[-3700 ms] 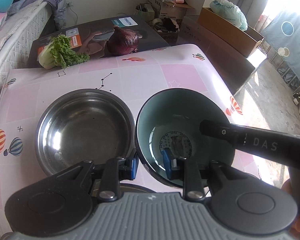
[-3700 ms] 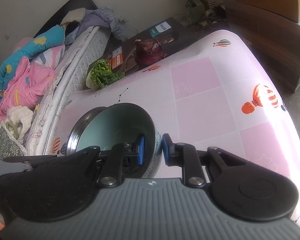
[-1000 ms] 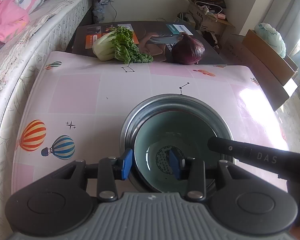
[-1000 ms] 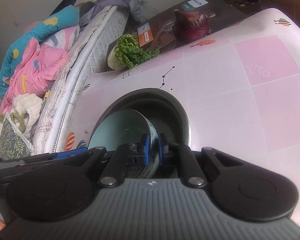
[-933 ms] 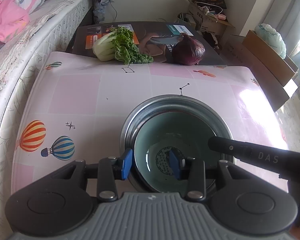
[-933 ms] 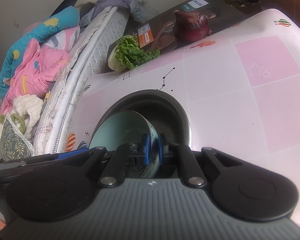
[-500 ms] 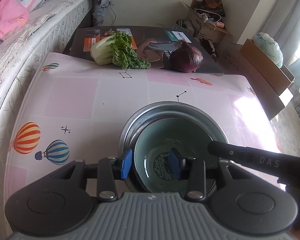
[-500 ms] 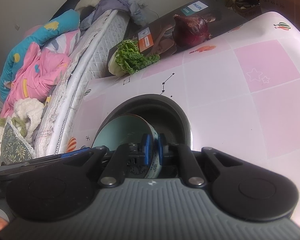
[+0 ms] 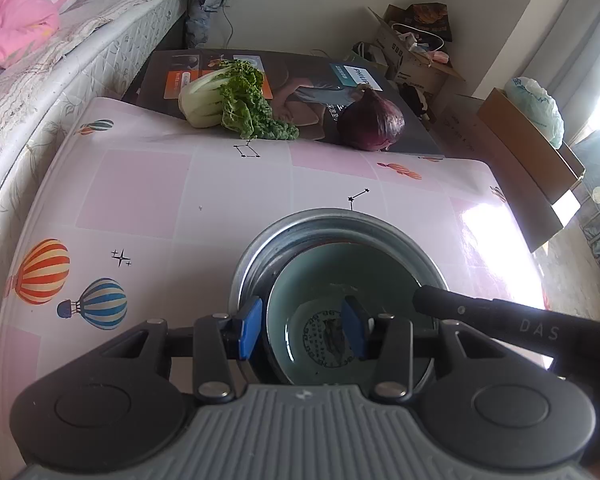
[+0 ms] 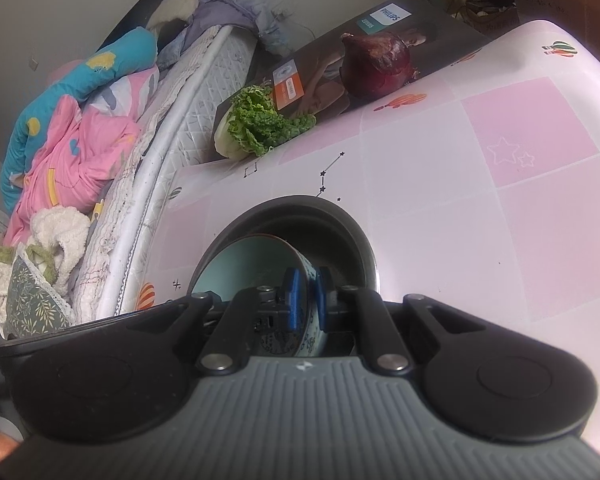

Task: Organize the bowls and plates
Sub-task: 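Lower the green ceramic bowl into the small steel bowl with both grippers, then open both grippers and lift them away from the nested bowls, then close the left gripper on the large steel basin rim while the right gripper grips its opposite rim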

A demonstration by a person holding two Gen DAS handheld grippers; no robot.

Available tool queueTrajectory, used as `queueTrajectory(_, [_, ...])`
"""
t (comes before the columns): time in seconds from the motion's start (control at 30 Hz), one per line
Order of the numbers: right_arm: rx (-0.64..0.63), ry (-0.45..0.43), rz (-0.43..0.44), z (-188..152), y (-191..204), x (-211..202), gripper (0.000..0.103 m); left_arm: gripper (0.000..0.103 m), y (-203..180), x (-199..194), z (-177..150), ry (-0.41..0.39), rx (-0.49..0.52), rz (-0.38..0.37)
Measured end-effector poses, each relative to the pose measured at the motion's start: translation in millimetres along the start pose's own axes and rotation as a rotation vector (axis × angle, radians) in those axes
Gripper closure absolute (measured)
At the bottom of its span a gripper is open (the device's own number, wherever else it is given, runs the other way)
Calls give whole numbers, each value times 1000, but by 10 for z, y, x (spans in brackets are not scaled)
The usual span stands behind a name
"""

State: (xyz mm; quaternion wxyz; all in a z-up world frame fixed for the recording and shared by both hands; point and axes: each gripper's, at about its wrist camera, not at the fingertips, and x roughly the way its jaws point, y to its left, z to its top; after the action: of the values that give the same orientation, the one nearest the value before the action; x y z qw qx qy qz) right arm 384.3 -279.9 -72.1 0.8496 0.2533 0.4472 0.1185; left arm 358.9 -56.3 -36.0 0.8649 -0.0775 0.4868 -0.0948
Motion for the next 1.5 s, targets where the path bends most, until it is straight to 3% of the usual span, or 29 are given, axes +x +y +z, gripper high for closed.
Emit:
queueTrajectory(0.23, [25,2,26,1,-41,-16,92,59,1,-21,-10,0,6,-9])
queueTrajectory(0.43, [53,-7,117,-44,-99,-221,86,44,-42,-153,-54,-3,49,19])
queueTrajectory(0.67, [48,-68,174,-171,-63,-771,57,25,-103,-466,-160,-31,116,44])
queueTrajectory(0.8, [45,-111,178,-295,-55,-1131,46,22,-83,-712,-277,-43,138,65])
queueTrajectory(1.0, [35,-182,154,-629,-54,-1654,30,14,37,-1127,-520,-73,132,73])
queueTrajectory(1.27, [-3,-221,101,-1209,79,-2052,25,7,207,-1607,-1008,-120,129,93])
queueTrajectory(1.5, [-28,-200,70,-1705,249,-2136,24,6,459,-1887,-1505,-146,73,120])
